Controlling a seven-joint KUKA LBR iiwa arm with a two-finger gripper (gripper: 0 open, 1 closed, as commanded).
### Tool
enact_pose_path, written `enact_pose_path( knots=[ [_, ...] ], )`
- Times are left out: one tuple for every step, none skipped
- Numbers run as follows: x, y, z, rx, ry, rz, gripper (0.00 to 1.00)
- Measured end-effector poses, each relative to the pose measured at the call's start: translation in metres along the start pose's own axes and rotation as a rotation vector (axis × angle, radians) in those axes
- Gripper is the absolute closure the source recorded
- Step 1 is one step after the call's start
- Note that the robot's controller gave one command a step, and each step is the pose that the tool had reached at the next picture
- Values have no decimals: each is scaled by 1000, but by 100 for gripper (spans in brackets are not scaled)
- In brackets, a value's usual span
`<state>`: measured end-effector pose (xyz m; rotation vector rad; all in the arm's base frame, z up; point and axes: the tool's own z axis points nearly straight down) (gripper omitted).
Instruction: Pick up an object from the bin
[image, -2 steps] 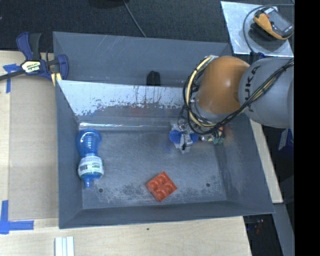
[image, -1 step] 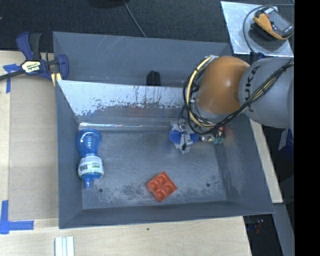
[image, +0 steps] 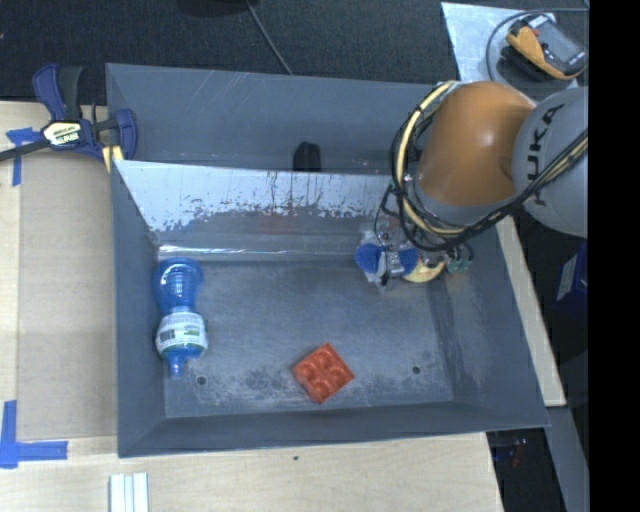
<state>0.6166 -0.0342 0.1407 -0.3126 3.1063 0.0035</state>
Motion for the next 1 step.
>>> enact_pose_path(
  knots=[
    [-4,-3,-45,3,-8,-2,100]
  ],
)
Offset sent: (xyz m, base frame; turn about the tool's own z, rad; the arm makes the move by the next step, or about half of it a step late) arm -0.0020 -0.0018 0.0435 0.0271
